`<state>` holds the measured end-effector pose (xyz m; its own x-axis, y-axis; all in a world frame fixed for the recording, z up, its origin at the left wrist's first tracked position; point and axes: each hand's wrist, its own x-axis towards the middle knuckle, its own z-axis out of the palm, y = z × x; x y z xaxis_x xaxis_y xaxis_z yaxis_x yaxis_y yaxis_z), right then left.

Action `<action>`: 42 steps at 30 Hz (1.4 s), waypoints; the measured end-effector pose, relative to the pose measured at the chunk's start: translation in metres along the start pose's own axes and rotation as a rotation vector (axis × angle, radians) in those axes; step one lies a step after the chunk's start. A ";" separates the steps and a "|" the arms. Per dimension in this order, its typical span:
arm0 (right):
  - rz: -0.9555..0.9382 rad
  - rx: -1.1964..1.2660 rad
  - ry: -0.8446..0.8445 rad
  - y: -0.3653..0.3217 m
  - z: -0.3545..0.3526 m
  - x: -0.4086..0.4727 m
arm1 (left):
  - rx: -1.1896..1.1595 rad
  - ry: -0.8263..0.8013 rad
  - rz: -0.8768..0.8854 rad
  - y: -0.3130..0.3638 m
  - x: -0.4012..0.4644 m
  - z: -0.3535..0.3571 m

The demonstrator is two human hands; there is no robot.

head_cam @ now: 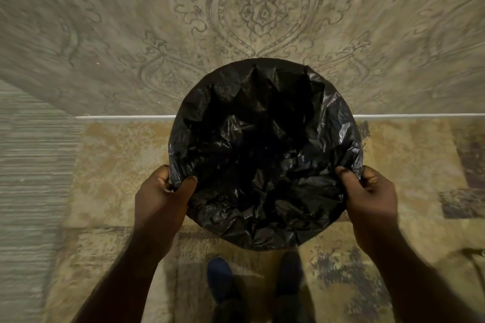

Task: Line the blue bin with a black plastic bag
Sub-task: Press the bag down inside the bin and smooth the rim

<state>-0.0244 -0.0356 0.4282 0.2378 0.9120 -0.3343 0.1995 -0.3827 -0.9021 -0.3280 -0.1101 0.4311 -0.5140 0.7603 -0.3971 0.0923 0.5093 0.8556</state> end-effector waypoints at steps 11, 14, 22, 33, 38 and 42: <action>-0.121 -0.020 -0.082 -0.040 0.020 0.000 | -0.044 0.111 -0.009 0.026 -0.008 -0.026; -0.128 -0.045 -0.106 -0.046 0.036 -0.001 | -0.053 0.153 0.009 0.023 -0.005 -0.040; -0.109 -0.083 -0.135 -0.060 0.116 -0.029 | -0.082 0.204 -0.016 0.003 0.021 -0.110; -0.054 -0.094 -0.146 -0.003 0.302 -0.058 | -0.196 0.202 -0.094 -0.101 0.120 -0.231; -0.024 -0.125 -0.148 0.035 0.393 -0.057 | -0.189 0.214 -0.112 -0.161 0.173 -0.279; -0.022 -0.183 -0.155 0.055 0.458 -0.054 | -0.152 0.257 -0.155 -0.208 0.217 -0.308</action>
<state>-0.4617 -0.0379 0.2716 0.0852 0.9267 -0.3660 0.3749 -0.3702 -0.8499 -0.7208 -0.1755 0.2689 -0.7118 0.5426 -0.4461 -0.1221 0.5298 0.8393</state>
